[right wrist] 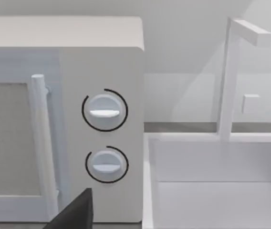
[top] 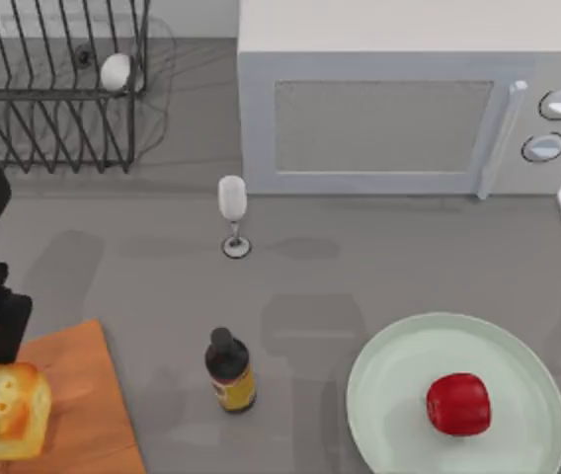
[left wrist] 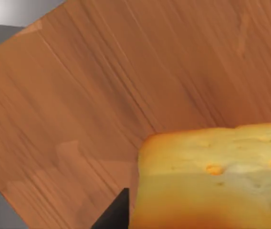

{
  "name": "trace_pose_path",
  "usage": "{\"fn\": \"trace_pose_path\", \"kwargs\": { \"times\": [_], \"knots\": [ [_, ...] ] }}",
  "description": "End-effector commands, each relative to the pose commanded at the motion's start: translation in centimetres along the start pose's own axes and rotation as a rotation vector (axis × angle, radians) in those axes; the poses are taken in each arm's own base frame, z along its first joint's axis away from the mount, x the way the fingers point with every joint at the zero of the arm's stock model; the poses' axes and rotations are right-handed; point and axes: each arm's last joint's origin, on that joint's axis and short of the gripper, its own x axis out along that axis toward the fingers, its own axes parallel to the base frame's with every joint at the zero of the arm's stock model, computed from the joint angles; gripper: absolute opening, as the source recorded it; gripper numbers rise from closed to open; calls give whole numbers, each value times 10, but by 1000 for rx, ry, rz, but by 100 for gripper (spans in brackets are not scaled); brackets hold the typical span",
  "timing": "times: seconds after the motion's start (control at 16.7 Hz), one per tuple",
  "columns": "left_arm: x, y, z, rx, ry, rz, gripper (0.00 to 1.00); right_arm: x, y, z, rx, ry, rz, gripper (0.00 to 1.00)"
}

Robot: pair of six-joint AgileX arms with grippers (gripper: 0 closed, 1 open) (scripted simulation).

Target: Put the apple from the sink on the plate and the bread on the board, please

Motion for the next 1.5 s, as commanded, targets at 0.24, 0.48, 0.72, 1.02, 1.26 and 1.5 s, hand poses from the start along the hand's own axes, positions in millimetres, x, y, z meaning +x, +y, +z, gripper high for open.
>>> {"fn": "trace_pose_path", "kwargs": {
  "times": [0.24, 0.48, 0.72, 1.02, 1.26, 1.5],
  "knots": [
    [6, 1, 0, 1, -1, 14, 0, 0, 0, 0, 0, 0, 0, 100],
    [6, 1, 0, 1, -1, 14, 15, 0, 0, 0, 0, 0, 0, 100],
    [6, 1, 0, 1, -1, 14, 45, 0, 0, 0, 0, 0, 0, 100],
    [6, 1, 0, 1, -1, 14, 83, 0, 0, 0, 0, 0, 0, 100],
    [6, 1, 0, 1, -1, 14, 100, 0, 0, 0, 0, 0, 0, 100],
    [6, 1, 0, 1, -1, 14, 100, 0, 0, 0, 0, 0, 0, 100]
  ]
}}
